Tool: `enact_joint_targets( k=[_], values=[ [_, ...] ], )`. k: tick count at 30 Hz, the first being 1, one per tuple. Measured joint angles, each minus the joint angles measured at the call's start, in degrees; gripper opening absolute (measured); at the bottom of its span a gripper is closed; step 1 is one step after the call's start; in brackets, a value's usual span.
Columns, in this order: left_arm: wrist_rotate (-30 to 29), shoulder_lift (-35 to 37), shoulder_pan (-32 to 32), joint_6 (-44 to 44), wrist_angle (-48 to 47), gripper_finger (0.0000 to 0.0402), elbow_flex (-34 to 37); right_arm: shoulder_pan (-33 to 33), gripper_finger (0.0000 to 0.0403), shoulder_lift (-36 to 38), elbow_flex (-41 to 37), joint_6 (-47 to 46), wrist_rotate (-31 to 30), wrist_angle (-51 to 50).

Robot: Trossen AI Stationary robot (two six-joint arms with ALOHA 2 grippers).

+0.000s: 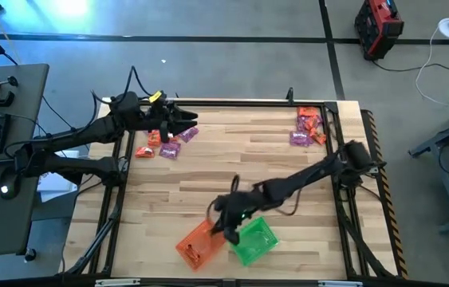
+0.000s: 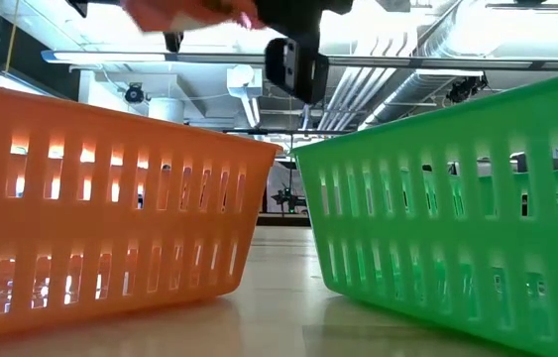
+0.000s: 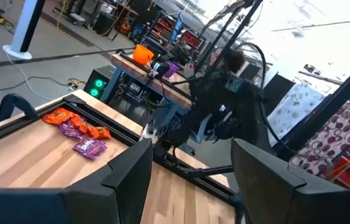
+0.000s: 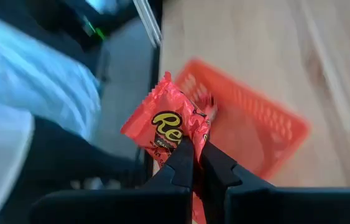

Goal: Sort candy by brand, put in halloween buckets
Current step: Put the orange candy into the orange basket

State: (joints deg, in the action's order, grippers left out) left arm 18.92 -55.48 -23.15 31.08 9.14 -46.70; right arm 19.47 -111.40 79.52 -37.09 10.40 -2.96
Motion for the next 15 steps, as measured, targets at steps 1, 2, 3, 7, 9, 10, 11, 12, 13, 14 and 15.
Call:
enact_joint_targets(
  k=[1, 2, 3, 7, 9, 10, 11, 12, 13, 14, 15],
  values=[
    [0.0, 0.0, 0.04, 0.15, 0.11, 0.0209, 0.0, 0.26, 0.0001, -1.51, 2.52, 0.56, 0.12, -2.76],
    [0.02, 0.07, 0.04, 0.15, 0.11, 0.0209, 0.0, 0.34, 0.0001, -2.92, 4.89, 1.01, 0.1, -5.28],
    [0.01, 0.12, 0.04, 0.17, 0.09, 0.0209, 0.0, 0.31, 0.0003, -4.22, 7.04, 1.41, 0.12, -7.19],
    [0.0, 0.17, 0.01, 0.17, 0.13, 0.0209, -0.01, 0.0, 0.0043, -8.3, 15.1, 3.26, 0.1, -11.45],
    [0.01, 0.17, 0.01, 0.19, 0.11, 0.0209, 0.0, -0.03, 0.0082, -9.89, 18.47, 4.04, 0.69, -14.1],
    [0.0, 0.17, 0.01, 0.18, 0.11, 0.0209, 0.0, 0.02, 0.0103, -10.6, 19.98, 4.42, 0.92, -16.15],
    [0.0, 0.17, 0.01, 0.18, 0.11, 0.0209, -0.01, 0.05, 0.0125, -11.29, 21.34, 4.88, 1.24, -18.75],
    [0.01, 0.17, 0.01, 0.19, 0.11, 0.0209, 0.0, 0.22, 0.0146, -11.88, 22.45, 6.03, 1.57, -21.39],
    [0.09, 0.18, 0.01, 0.21, 0.11, 0.0209, 0.0, 0.41, 0.0167, -12.34, 23.47, 7.29, 1.86, -23.8],
    [0.34, 0.25, 0.01, 0.23, 0.11, 0.0209, 0.0, 0.53, 0.0185, -12.69, 24.36, 7.85, 2.09, -25.83],
    [0.73, 0.32, 0.01, 0.22, 0.07, 0.0209, 0.0, 0.54, 0.02, -12.7, 24.96, 8.49, 2.44, -27.14]
  ],
)
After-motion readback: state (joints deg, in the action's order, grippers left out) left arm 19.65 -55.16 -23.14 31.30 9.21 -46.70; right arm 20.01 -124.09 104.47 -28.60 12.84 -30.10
